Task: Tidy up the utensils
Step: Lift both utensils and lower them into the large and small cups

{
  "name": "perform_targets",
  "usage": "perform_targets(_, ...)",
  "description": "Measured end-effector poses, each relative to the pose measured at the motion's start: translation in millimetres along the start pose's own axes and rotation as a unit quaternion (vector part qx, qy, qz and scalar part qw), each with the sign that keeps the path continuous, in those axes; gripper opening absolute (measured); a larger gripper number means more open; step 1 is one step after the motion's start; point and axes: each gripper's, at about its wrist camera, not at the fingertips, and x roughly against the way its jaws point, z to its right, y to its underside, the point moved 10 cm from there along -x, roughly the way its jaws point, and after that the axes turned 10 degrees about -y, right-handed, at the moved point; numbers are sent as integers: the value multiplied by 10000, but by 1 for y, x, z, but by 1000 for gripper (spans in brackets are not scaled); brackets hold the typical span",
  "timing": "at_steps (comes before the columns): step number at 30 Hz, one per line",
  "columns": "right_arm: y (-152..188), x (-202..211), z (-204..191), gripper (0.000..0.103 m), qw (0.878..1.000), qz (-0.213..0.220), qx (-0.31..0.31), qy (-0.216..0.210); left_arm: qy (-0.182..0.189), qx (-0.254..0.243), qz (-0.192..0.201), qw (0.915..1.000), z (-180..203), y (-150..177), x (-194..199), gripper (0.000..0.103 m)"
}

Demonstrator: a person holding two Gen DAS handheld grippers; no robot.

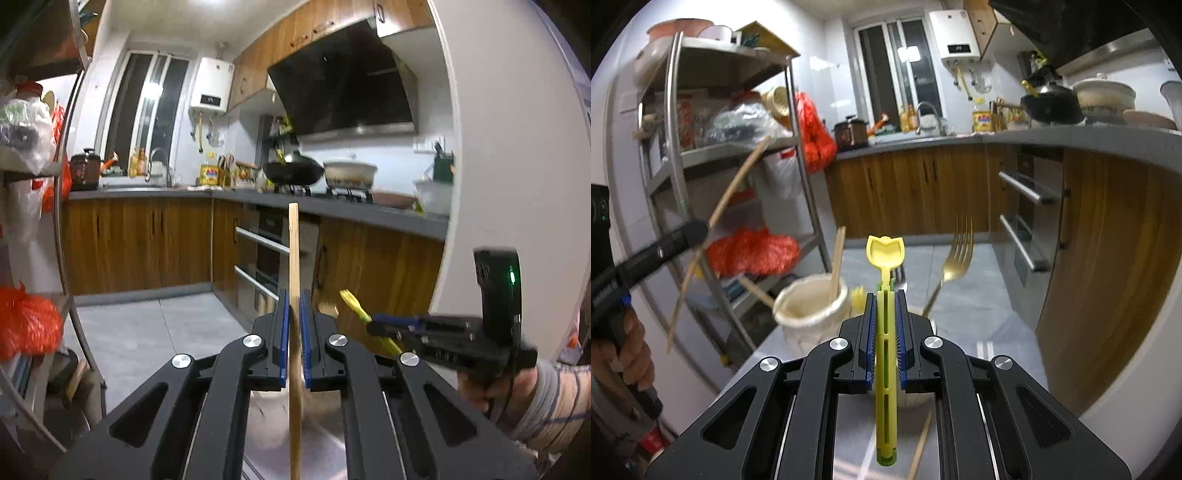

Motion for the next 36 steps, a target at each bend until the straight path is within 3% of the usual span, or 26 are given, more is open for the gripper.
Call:
perform_targets(9,-24,-28,7,11,9988,389,-274,-97,-110,373,425,9983,-41,-33,-51,5)
perform_targets(21,-24,-67,15,11,9959,704,-522,-218,-7,872,321,9957,-49,1,-113,5)
perform_targets(36,-5,-87,19,11,9953,828,-510,2,135,795,54,9967,-50,24,-120,5)
